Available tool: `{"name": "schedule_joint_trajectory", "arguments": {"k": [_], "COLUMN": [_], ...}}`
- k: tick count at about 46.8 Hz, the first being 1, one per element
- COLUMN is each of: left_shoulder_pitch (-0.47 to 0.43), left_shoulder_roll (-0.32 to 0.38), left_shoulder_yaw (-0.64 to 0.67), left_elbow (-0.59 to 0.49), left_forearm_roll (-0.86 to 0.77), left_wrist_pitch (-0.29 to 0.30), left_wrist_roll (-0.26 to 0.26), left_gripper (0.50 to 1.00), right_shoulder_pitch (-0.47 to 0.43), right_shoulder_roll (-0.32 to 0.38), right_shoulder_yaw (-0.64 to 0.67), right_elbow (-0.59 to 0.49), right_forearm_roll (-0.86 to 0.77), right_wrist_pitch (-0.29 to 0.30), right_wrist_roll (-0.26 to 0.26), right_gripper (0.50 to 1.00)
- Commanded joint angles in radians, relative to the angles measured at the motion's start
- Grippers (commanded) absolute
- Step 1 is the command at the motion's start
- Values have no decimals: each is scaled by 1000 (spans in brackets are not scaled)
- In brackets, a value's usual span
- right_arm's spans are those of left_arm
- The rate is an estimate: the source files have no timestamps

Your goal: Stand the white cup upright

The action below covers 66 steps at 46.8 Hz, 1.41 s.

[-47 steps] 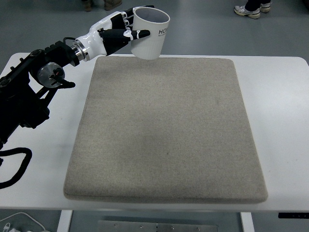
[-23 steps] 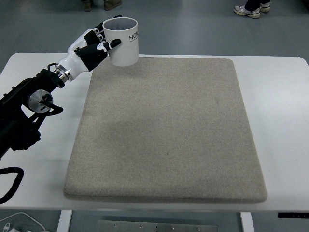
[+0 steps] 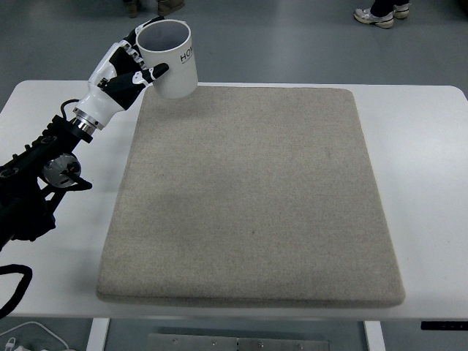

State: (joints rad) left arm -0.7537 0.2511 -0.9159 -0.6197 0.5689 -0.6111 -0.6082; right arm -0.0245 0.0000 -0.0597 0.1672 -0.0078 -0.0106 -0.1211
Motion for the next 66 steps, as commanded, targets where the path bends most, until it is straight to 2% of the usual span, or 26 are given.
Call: {"name": "schedule_joint_trajectory", "arguments": {"k": [1, 16, 40, 53, 60, 66], "left_shoulder_pitch": [8, 11, 10, 10, 10, 10], "left_shoulder_roll": [0, -1, -49, -69, -79, -81], "left_shoulder_yaw": [2, 101, 206, 212, 230, 267], "left_elbow": [23, 100, 187, 187, 192, 192], "left_forearm_roll": [3, 54, 57, 57, 62, 68], "left_wrist_pitch": [0, 0, 0, 0, 1, 45], "left_wrist_roll": [-3, -3, -3, -3, -3, -3], "left_gripper": [538, 540, 557, 626, 713, 767], "right_shoulder_pitch": [0, 0, 0, 0, 0, 0], "right_shoulder_roll": [0, 0, 0, 0, 0, 0], "right_shoulder_yaw": [1, 3, -2, -2, -2, -2], "right_elbow": [0, 0, 0, 0, 0, 0], "right_forearm_roll": [0, 0, -1, -1, 0, 0], "right_wrist_pitch": [1, 3, 0, 0, 0, 0], "right_wrist_roll": [0, 0, 0, -2, -2, -2], "right_gripper": [930, 930, 930, 930, 930, 930]}}
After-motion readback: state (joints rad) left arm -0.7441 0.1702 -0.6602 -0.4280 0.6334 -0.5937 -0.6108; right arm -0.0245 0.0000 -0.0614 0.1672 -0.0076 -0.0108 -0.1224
